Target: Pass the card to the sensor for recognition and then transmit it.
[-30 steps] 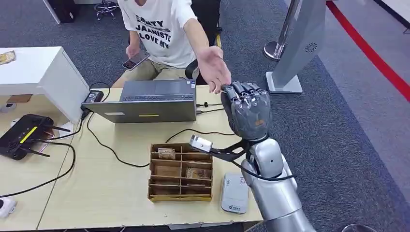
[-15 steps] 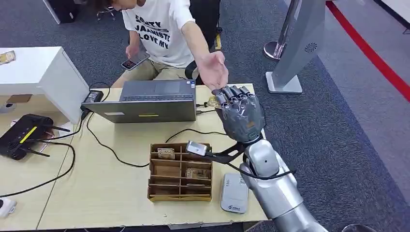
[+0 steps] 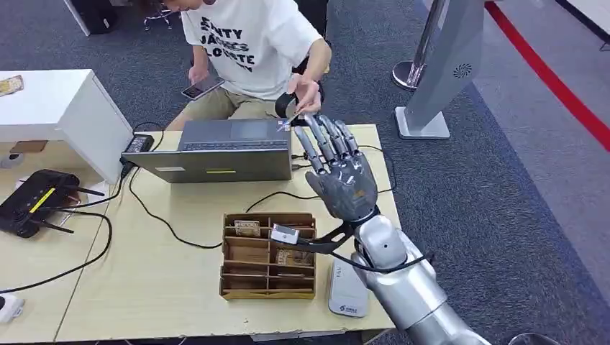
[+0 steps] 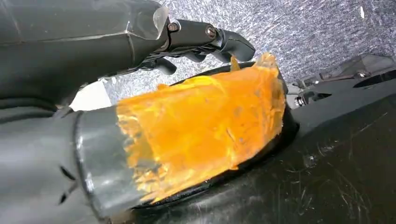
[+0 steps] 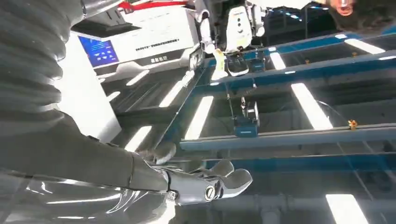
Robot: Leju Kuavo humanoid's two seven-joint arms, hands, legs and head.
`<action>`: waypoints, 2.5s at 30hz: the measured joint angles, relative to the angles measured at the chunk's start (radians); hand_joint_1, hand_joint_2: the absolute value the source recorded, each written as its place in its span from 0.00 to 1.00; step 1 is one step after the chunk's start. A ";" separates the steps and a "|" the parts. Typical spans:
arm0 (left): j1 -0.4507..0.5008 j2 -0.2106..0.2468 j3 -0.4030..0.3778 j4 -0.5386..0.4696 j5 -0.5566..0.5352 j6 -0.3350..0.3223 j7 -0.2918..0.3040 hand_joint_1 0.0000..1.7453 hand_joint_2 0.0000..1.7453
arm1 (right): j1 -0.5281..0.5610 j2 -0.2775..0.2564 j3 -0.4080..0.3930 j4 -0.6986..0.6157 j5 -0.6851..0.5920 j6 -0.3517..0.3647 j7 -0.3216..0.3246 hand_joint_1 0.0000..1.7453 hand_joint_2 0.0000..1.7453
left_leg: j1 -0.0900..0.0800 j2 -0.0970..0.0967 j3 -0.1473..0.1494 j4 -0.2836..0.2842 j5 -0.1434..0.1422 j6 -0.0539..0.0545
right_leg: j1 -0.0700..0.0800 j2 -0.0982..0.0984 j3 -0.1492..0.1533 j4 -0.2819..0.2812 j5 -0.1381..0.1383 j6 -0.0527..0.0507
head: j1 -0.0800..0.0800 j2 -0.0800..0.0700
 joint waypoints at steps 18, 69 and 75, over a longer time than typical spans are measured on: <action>0.009 -0.015 0.021 0.000 0.076 0.048 0.007 0.00 0.00 | 0.339 0.191 -0.167 -0.265 -0.419 0.000 -0.502 0.00 1.00 | 0.001 0.000 0.000 0.000 -0.003 -0.003 | 0.001 0.000 0.000 0.000 -0.002 -0.002 | 0.000 0.000; 0.010 -0.016 0.103 0.000 0.162 0.046 -0.006 0.00 0.00 | 0.331 -0.071 0.293 -0.235 -0.646 0.026 -0.176 0.49 1.00 | 0.002 0.000 0.000 0.000 -0.004 -0.004 | 0.002 0.000 0.000 0.000 -0.003 -0.003 | 0.000 0.000; 0.010 -0.015 0.103 0.000 0.162 0.046 -0.005 0.00 0.00 | 0.313 -0.084 0.316 -0.209 -0.618 0.022 -0.142 0.50 1.00 | 0.002 0.000 0.000 0.000 -0.004 -0.004 | 0.002 0.000 0.000 0.000 -0.003 -0.003 | 0.000 0.000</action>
